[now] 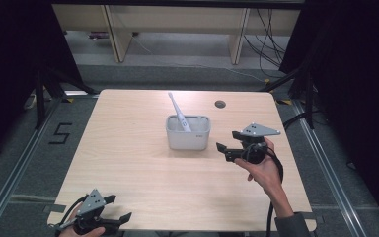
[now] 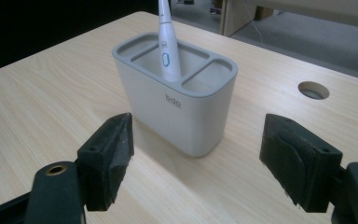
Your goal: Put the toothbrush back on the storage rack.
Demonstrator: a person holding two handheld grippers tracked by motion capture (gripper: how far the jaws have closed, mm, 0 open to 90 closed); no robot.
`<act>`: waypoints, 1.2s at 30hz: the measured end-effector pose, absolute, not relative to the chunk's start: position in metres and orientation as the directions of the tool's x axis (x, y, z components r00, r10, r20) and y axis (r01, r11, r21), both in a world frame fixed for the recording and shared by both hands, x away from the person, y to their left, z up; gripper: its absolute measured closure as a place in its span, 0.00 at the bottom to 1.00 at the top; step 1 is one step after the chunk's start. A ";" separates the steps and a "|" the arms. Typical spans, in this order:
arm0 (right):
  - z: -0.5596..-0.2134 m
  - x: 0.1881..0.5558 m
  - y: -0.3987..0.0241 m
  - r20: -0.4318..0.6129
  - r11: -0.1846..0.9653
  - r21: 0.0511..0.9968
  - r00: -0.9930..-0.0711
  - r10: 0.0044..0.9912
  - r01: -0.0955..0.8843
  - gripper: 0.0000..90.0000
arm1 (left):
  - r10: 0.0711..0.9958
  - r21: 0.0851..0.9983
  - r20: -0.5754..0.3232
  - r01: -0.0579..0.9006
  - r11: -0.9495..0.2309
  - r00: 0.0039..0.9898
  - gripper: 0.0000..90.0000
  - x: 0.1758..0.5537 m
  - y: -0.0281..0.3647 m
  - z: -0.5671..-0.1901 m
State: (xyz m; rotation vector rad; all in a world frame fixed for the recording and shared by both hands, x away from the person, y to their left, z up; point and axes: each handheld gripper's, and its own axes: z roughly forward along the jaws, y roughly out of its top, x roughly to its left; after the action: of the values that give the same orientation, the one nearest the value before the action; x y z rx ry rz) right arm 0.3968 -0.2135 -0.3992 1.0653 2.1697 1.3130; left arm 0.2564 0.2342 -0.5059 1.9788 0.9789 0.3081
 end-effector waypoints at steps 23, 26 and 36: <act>-0.415 0.379 -0.228 0.060 0.289 0.858 -0.641 0.765 0.425 0.24 | 0.738 0.801 -0.150 0.519 -0.300 0.658 0.17 0.256 0.234 -0.506; -0.417 0.378 -0.230 0.052 0.288 0.863 -0.641 0.766 0.414 0.24 | 0.738 0.800 -0.149 0.518 -0.301 0.658 0.17 0.256 0.234 -0.506; -0.426 0.366 -0.232 0.094 0.267 0.858 -0.646 0.757 0.438 0.23 | 0.738 0.799 -0.148 0.519 -0.303 0.658 0.17 0.257 0.234 -0.506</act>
State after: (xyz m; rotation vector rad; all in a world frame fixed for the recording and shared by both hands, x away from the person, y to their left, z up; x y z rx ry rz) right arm 0.3660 -0.2321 -0.4256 1.0916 2.2084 1.3283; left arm 0.2566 0.2341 -0.5065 1.9818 0.9791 0.3091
